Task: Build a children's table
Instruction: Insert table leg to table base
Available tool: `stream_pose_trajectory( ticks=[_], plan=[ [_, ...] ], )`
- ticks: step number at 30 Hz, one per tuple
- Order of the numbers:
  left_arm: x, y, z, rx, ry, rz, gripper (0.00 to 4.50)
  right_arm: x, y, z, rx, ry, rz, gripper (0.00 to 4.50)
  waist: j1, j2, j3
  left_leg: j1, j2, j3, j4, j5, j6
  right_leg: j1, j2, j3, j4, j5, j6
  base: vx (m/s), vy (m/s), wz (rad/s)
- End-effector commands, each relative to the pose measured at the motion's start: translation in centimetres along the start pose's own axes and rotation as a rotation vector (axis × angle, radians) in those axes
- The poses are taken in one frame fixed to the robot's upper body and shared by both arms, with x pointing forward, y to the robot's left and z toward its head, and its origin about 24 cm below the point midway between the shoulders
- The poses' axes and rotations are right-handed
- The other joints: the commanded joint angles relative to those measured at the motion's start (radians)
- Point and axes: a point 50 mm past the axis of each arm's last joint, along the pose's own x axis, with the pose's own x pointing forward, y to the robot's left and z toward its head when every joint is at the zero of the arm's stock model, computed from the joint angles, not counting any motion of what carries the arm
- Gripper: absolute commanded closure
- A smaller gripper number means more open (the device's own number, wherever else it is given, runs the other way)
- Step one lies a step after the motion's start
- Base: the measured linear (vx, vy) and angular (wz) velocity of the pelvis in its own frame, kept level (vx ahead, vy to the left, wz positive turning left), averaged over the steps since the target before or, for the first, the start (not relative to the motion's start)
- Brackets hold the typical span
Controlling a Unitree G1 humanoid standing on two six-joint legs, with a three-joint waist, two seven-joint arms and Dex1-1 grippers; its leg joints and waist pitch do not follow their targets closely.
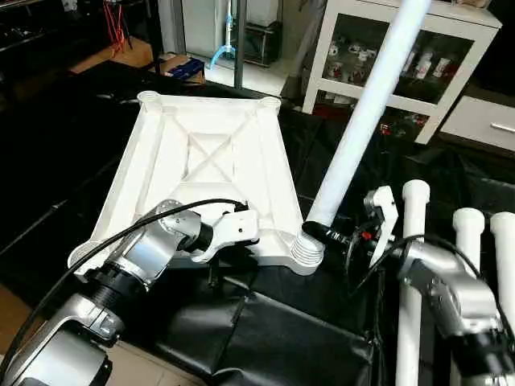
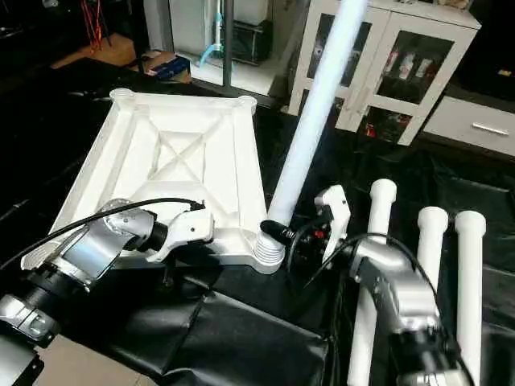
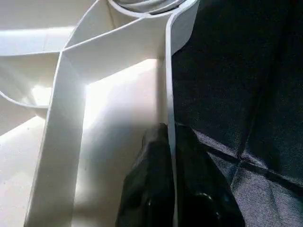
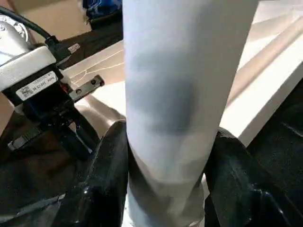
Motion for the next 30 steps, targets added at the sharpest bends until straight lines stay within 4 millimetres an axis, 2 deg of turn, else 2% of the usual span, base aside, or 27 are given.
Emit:
stream_pose_trajectory(
  ticks=[1,3,7,9,11,18,19,23,26,30],
  plan=[
    [0.3,-0.5,-0.2,0.004,0.006,-0.04,4.5,-2.1,-1.5,-2.9,0.032,0.098,-0.203,2.64,-0.002,0.008,-0.048,0.009,0.058,-0.035,-0.087,-0.327,-0.003,0.025,-0.086,0.046,-0.095,-0.479,-0.157,0.0,0.0,0.0],
    [0.2,-0.4,-0.2,0.004,0.007,-0.04,4.5,-2.2,-1.0,-3.4,0.051,0.084,-0.204,2.64,-0.003,0.012,-0.047,0.008,0.059,-0.037,-0.091,-0.333,-0.003,0.024,-0.084,0.045,-0.097,-0.49,-0.15,0.0,0.0,0.0],
    [0.3,-0.4,-0.2,0.004,0.008,-0.041,4.5,-2.2,-0.1,-4.3,0.027,0.131,-0.174,2.64,-0.004,0.012,-0.047,0.009,0.059,-0.038,-0.092,-0.347,-0.003,0.023,-0.085,0.045,-0.099,-0.495,-0.147,0.0,0.0,0.0],
    [0.2,-0.3,-0.2,0.004,0.01,-0.042,4.5,-2.1,0.7,-5.3,-0.034,0.211,-0.12,2.64,-0.004,0.018,-0.047,0.009,0.059,-0.037,-0.093,-0.345,-0.004,0.023,-0.084,0.046,-0.1,-0.478,-0.148,0.0,0.0,0.0],
    [0.2,-0.3,-0.2,0.005,0.011,-0.042,4.5,-2.0,1.1,-5.7,-0.043,0.236,-0.099,2.64,-0.005,0.015,-0.049,0.007,0.058,-0.037,-0.097,-0.333,0.001,0.028,-0.083,0.046,-0.098,-0.46,-0.147,0.0,0.0,0.0],
    [0.2,-0.3,-0.2,0.004,0.011,-0.042,4.5,-2.0,1.7,-6.6,-0.091,0.34,-0.036,2.64,-0.009,0.017,-0.052,0.013,0.061,-0.039,-0.1,-0.374,-0.005,0.025,-0.081,0.043,-0.103,-0.466,-0.144,0.0,0.0,0.0],
    [0.2,-0.3,-0.3,0.003,0.011,-0.042,4.5,-2.0,1.9,-6.9,-0.076,0.372,-0.012,2.64,-0.009,0.014,-0.053,0.011,0.061,-0.04,-0.101,-0.371,-0.003,0.027,-0.081,0.043,-0.101,-0.453,-0.147,0.0,0.0,0.0],
    [0.2,-0.3,-0.3,-0.001,0.01,-0.043,4.5,-2.0,1.4,-6.8,-0.005,0.371,-0.038,2.64,-0.01,0.011,-0.055,0.01,0.061,-0.038,-0.102,-0.365,0.0,0.027,-0.081,0.045,-0.1,-0.434,-0.154,0.0,0.0,0.0],
    [0.2,-0.3,-0.3,-0.002,0.01,-0.043,4.5,-2.1,0.8,-7.1,0.082,0.377,-0.077,2.64,-0.012,0.012,-0.053,0.012,0.06,-0.04,-0.102,-0.385,-0.005,0.024,-0.081,0.043,-0.104,-0.474,-0.147,0.0,0.0,0.0],
    [0.2,-0.4,-0.3,-0.003,0.01,-0.044,4.5,-2.4,0.7,-7.9,0.095,0.428,-0.081,2.64,-0.014,0.011,-0.053,0.012,0.06,-0.041,-0.101,-0.399,-0.01,0.022,-0.083,0.042,-0.11,-0.511,-0.128,0.0,0.0,0.0]
  ],
)
